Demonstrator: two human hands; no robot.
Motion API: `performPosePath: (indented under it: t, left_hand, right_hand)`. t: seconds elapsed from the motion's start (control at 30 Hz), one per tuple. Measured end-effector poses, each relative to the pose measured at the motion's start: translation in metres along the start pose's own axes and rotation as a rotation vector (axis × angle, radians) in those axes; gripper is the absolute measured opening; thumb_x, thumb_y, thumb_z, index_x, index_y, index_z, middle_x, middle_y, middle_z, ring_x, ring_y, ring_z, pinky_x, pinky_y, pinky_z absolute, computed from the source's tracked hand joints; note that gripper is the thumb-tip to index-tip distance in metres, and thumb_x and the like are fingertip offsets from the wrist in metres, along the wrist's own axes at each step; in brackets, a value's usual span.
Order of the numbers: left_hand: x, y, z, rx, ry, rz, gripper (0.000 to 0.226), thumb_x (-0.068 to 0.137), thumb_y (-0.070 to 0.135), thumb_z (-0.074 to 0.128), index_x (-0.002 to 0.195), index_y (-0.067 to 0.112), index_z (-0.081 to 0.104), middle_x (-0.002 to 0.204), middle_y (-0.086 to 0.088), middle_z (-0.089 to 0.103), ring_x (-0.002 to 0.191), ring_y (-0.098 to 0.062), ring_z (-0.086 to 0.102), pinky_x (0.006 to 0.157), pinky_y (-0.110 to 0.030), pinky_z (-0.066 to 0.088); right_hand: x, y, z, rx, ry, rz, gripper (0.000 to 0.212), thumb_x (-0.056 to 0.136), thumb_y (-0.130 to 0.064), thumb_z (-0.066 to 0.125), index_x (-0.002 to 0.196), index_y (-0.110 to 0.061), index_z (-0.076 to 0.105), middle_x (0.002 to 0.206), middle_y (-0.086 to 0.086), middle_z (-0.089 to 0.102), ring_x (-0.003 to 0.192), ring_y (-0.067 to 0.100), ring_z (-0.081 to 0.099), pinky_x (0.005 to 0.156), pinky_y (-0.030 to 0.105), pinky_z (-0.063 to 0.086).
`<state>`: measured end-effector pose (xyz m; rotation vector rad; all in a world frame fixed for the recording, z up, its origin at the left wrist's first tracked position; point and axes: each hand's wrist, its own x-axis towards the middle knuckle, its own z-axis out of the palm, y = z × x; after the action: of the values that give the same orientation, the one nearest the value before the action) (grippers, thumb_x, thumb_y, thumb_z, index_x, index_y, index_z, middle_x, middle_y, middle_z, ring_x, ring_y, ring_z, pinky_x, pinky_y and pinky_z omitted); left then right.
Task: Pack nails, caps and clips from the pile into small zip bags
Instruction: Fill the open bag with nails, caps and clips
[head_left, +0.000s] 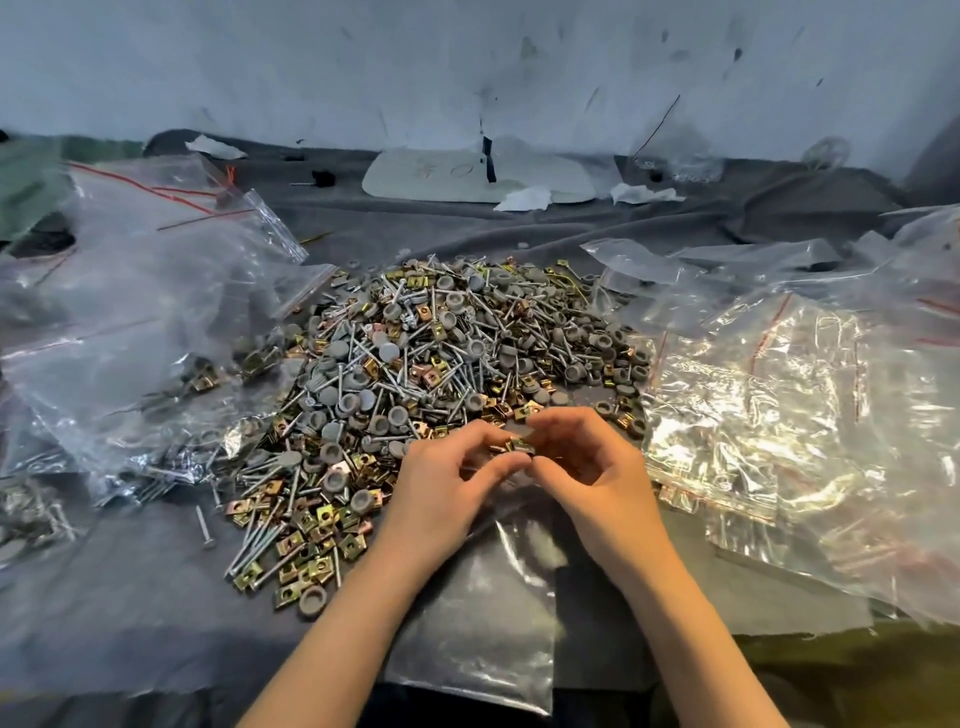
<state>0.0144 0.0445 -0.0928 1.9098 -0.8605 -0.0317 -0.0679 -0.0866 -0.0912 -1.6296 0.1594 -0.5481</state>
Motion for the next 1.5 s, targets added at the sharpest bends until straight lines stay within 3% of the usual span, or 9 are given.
performPosePath:
  t: [0.07, 0.17, 0.3, 0.47, 0.57, 0.8, 1.0, 1.23, 1.5]
  left_hand:
    - [0.0003, 0.0008, -0.001, -0.022, 0.007, -0.017, 0.009, 0.079, 0.036, 0.066, 0.088, 0.04, 0.065, 0.068, 0.023, 0.067, 0.066, 0.007, 0.062, 0.064, -0.006, 0.043]
    - [-0.0013, -0.0011, -0.0032, -0.01, -0.022, 0.003, 0.035, 0.089, 0.018, 0.067, 0.099, 0.05, 0.059, 0.082, 0.04, 0.064, 0.084, 0.013, 0.063, 0.075, -0.004, 0.045]
    - [-0.0028, -0.0031, -0.0002, 0.004, -0.019, 0.04, 0.029, 0.092, 0.022, 0.059, 0.117, 0.035, 0.065, 0.094, 0.013, 0.074, 0.084, -0.009, 0.069, 0.078, -0.023, 0.054]
    - [-0.0032, -0.005, 0.0015, 0.068, 0.005, 0.063, 0.023, 0.091, 0.011, 0.065, 0.113, 0.016, 0.071, 0.081, 0.032, 0.061, 0.074, 0.012, 0.062, 0.067, -0.002, 0.043]
    - [-0.0035, -0.0045, 0.0014, 0.086, 0.006, 0.075, 0.021, 0.09, 0.01, 0.066, 0.111, 0.012, 0.072, 0.073, 0.027, 0.061, 0.069, 0.008, 0.062, 0.063, -0.002, 0.041]
    - [-0.0045, -0.0027, -0.0006, 0.028, -0.019, 0.096, 0.018, 0.094, 0.012, 0.06, 0.107, 0.02, 0.069, 0.067, 0.005, 0.069, 0.061, 0.006, 0.061, 0.057, -0.002, 0.038]
    - [-0.0012, -0.003, -0.0053, -0.129, 0.082, -0.028, 0.029, 0.097, 0.008, 0.056, 0.096, 0.037, 0.06, 0.079, 0.001, 0.068, 0.063, 0.002, 0.065, 0.057, -0.02, 0.05]
    - [-0.003, -0.0027, -0.002, 0.002, -0.039, 0.033, 0.055, 0.092, 0.017, 0.064, 0.134, 0.046, 0.042, 0.063, 0.008, 0.061, 0.055, -0.004, 0.055, 0.059, -0.009, 0.043]
    - [-0.0032, -0.0015, -0.0023, -0.007, -0.074, 0.068, 0.029, 0.089, 0.017, 0.068, 0.111, 0.037, 0.064, 0.071, 0.023, 0.065, 0.069, 0.003, 0.065, 0.063, -0.007, 0.047]
  right_hand:
    - [-0.0008, -0.0005, -0.0005, 0.014, -0.021, -0.019, 0.034, 0.081, 0.012, 0.064, 0.101, -0.016, 0.065, 0.092, -0.004, 0.069, 0.089, 0.009, 0.067, 0.078, 0.016, 0.051]
    - [-0.0013, -0.001, -0.0009, 0.015, -0.017, -0.042, 0.034, 0.079, 0.007, 0.069, 0.1, -0.019, 0.066, 0.093, -0.004, 0.07, 0.09, 0.011, 0.068, 0.08, 0.017, 0.051]
    - [-0.0007, 0.0013, -0.001, -0.059, 0.021, -0.066, 0.031, 0.079, 0.001, 0.073, 0.102, -0.02, 0.067, 0.092, -0.006, 0.07, 0.09, 0.011, 0.068, 0.08, 0.019, 0.052]
    - [-0.0009, 0.0046, 0.0014, -0.044, 0.075, -0.05, 0.032, 0.079, 0.0, 0.073, 0.098, -0.024, 0.066, 0.088, -0.004, 0.071, 0.085, 0.012, 0.069, 0.077, 0.021, 0.054]
    - [-0.0005, 0.005, 0.0019, -0.055, 0.069, -0.053, 0.032, 0.079, 0.001, 0.073, 0.096, -0.025, 0.065, 0.086, -0.004, 0.071, 0.083, 0.011, 0.069, 0.074, 0.018, 0.053]
    - [-0.0007, 0.0046, -0.0013, -0.008, 0.008, -0.057, 0.028, 0.078, 0.002, 0.073, 0.092, -0.019, 0.062, 0.084, -0.004, 0.069, 0.079, 0.01, 0.067, 0.073, 0.017, 0.051]
    - [-0.002, 0.005, -0.0049, 0.092, 0.014, -0.037, 0.028, 0.077, 0.006, 0.072, 0.085, -0.019, 0.063, 0.078, -0.008, 0.066, 0.074, 0.008, 0.064, 0.071, 0.018, 0.051]
    - [-0.0011, 0.0048, -0.0043, 0.004, 0.052, -0.024, 0.026, 0.077, 0.004, 0.073, 0.086, -0.018, 0.061, 0.079, -0.008, 0.067, 0.077, 0.007, 0.065, 0.072, 0.016, 0.05]
    - [-0.003, 0.0026, -0.0038, -0.056, 0.012, -0.054, 0.027, 0.079, 0.004, 0.072, 0.092, -0.017, 0.06, 0.085, -0.006, 0.07, 0.082, 0.01, 0.069, 0.073, 0.018, 0.052]
